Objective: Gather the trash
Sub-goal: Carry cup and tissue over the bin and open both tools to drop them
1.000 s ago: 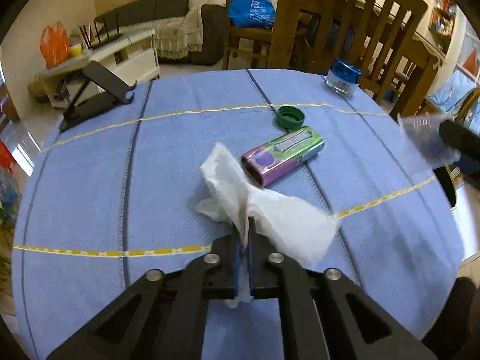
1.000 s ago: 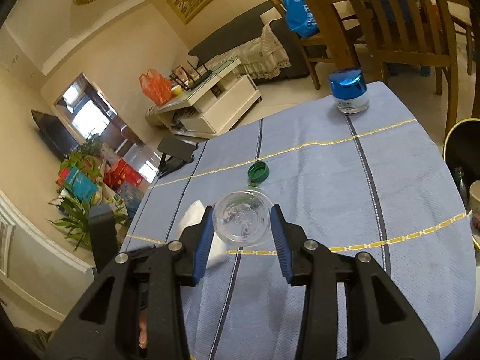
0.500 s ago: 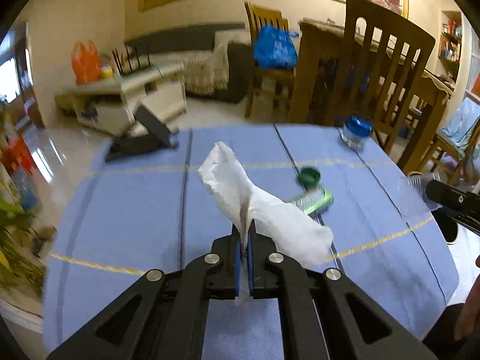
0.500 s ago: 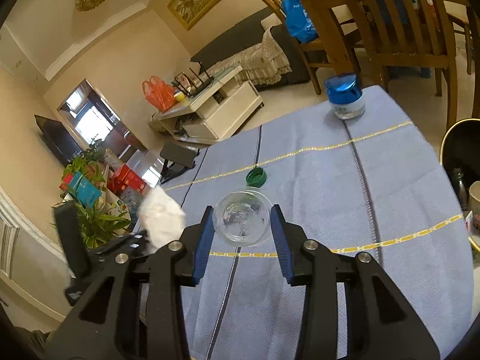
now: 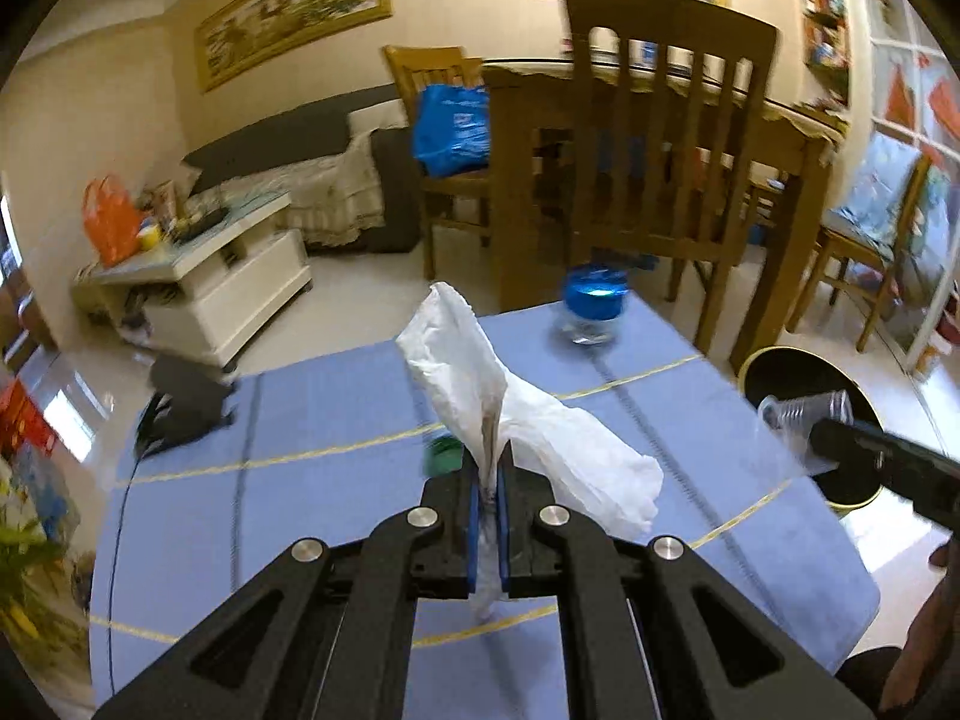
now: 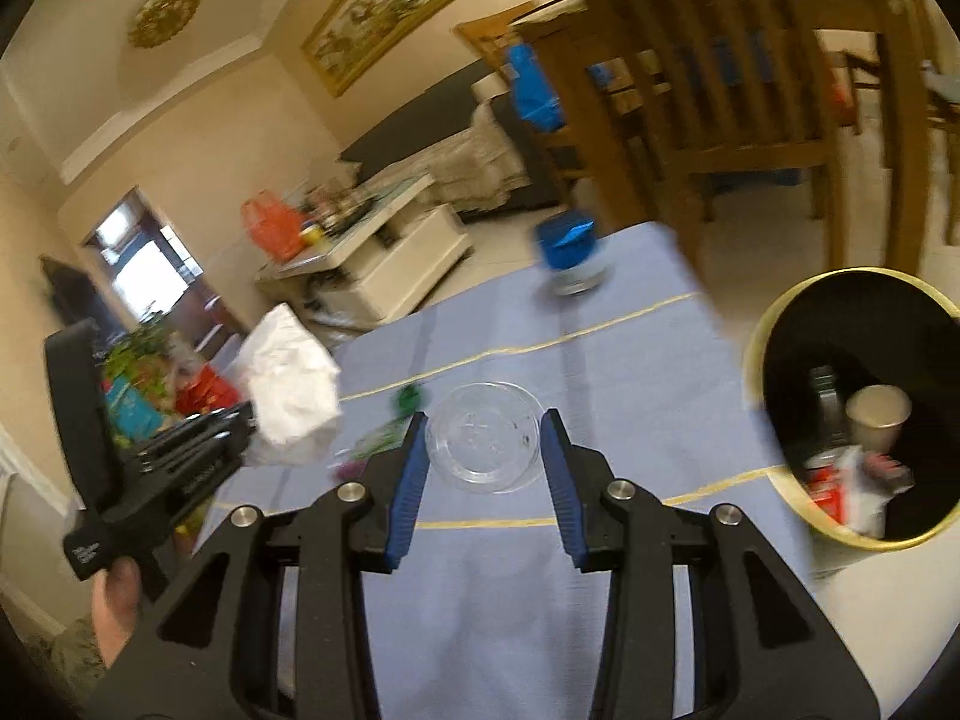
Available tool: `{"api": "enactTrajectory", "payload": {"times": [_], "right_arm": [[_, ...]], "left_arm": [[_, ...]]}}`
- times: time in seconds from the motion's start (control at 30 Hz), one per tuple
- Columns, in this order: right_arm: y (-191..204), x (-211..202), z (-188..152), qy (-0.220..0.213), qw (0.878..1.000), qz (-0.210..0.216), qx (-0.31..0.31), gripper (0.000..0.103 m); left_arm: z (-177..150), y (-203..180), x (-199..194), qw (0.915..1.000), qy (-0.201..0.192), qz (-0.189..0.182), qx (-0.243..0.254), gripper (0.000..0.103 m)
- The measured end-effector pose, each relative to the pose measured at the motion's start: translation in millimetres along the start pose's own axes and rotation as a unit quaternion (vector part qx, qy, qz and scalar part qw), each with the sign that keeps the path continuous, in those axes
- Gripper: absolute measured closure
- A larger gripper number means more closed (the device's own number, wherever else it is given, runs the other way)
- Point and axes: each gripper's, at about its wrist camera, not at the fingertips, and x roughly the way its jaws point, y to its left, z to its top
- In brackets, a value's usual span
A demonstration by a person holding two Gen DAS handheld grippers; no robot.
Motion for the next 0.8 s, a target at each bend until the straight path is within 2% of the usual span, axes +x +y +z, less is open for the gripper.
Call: {"api": "enactTrajectory", "payload": {"times": [0.27,0.37,0.47,0.53,0.57,0.6,0.67,0.73,0.8], "right_arm": [[-97.7,-58.7,47.5,-0.07,0.991,-0.111,0.028,0.066],[-130.2,-61.2,54.0,-0.073,0.987,-0.137,0.044,0.066],[-167.2,-45.6,47.1,-0.05,0.983,-0.167,0.065,0.065],[-190.9,-31.7,40.0,-0.025,0.978,-0.186,0.088,0.06],[-205.0,-24.6,35.9,-0.011,0.974,-0.199,0.103,0.047],[-216.2,-21.5,33.0,-0.005,0.973,-0.199,0.119,0.038],[-234.7,-24.5,26.7,-0.009,0.973,-0.174,0.152,0.038],[-244.1,-39.6,23.4,-0.029,0.97,-0.177,0.164,0.037],[-245.4,-57.6,20.3,-0.052,0.968,-0.176,0.173,0.031]], "left_arm": [[30.2,-87.2,15.1,0.9975,-0.015,-0.039,0.058,0.097],[35.2,-115.3,20.3,0.9956,-0.015,-0.053,0.076,0.096],[35.5,-140.8,26.0,0.9935,-0.012,-0.066,0.092,0.096],[36.8,-160.3,33.6,0.9914,-0.007,-0.078,0.105,0.096],[37.4,-169.1,37.8,0.9904,-0.003,-0.082,0.111,0.096],[38.6,-181.3,43.9,0.9887,0.002,-0.09,0.119,0.096],[40.4,-197.9,53.1,0.9866,0.009,-0.103,0.126,0.096],[43.1,-213.2,64.1,0.9844,0.022,-0.118,0.128,0.092],[44.6,-223.8,72.3,0.9828,0.031,-0.13,0.128,0.092]]}}
